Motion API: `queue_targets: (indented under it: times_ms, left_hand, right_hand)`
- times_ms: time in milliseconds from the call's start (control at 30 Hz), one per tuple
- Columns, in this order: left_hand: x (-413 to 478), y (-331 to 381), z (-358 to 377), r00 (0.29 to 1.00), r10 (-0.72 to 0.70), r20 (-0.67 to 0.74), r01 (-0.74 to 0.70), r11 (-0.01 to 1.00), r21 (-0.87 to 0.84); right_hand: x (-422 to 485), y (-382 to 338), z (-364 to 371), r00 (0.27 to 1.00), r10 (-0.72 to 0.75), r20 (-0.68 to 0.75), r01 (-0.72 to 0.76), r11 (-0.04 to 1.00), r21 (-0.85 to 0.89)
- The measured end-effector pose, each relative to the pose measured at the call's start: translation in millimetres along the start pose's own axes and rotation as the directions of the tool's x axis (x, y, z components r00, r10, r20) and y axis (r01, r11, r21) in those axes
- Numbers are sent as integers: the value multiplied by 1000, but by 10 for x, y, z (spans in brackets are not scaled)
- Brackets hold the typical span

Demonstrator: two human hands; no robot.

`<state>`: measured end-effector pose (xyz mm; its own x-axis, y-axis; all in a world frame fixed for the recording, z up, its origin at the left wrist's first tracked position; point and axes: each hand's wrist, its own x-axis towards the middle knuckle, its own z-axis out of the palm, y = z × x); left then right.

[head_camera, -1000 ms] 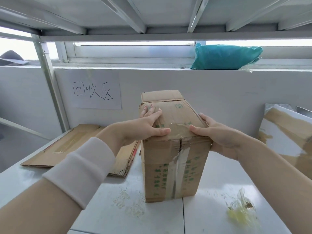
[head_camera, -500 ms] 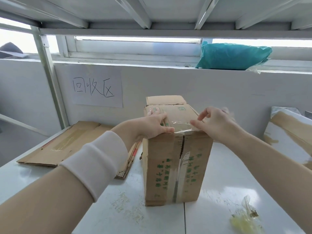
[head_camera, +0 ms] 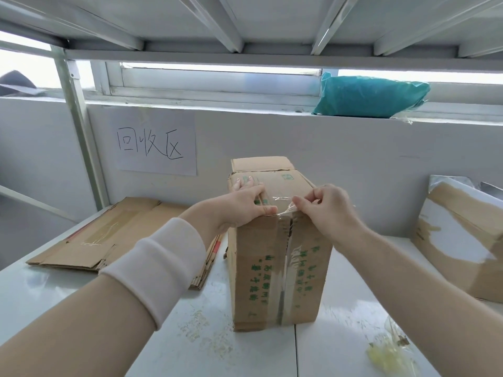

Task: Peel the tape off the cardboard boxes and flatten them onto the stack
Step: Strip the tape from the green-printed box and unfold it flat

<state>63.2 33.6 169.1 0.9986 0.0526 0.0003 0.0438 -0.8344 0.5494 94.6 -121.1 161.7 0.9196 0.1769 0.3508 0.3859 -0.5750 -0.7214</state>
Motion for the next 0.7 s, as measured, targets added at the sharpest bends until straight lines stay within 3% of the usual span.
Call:
queue_targets:
  times_ms: [167, 267, 367, 500, 533, 600, 667, 700]
  left_hand:
    - [-14, -35, -6, 1000, -2, 22, 3, 998, -62]
    - [-13, -9, 8, 1000, 1, 14, -1, 999, -51]
    - [-11, -8, 20, 1000, -3, 4, 3, 998, -63]
    - [-25, -31, 29, 1000, 9, -10, -10, 996, -86]
    - [-29, -37, 34, 1000, 14, -16, -16, 996, -90]
    - [-37, -44, 42, 999, 26, -24, -28, 994, -103]
    - [-44, -52, 55, 999, 35, -32, -38, 992, -121]
    - [-42, -55, 60, 999, 36, -37, -40, 992, -122]
  right_hand:
    - [-175, 150, -16, 993, -117, -35, 122, 963, 239]
    - [-128, 126, -119, 984, -168, -54, 175, 970, 167]
    - [-54, 40, -142, 976, -217, 22, 217, 976, 8]
    - [-193, 63, -78, 932, -346, -106, 355, 932, 76]
    - [-259, 124, -71, 871, -453, -190, 470, 881, 54]
    - [-375, 319, -51, 659, -692, -294, 693, 711, -120]
    - [-518, 572, 40, 488, -831, -267, 779, 553, -295]
    - [-599, 712, 106, 445, -871, -209, 800, 491, -344]
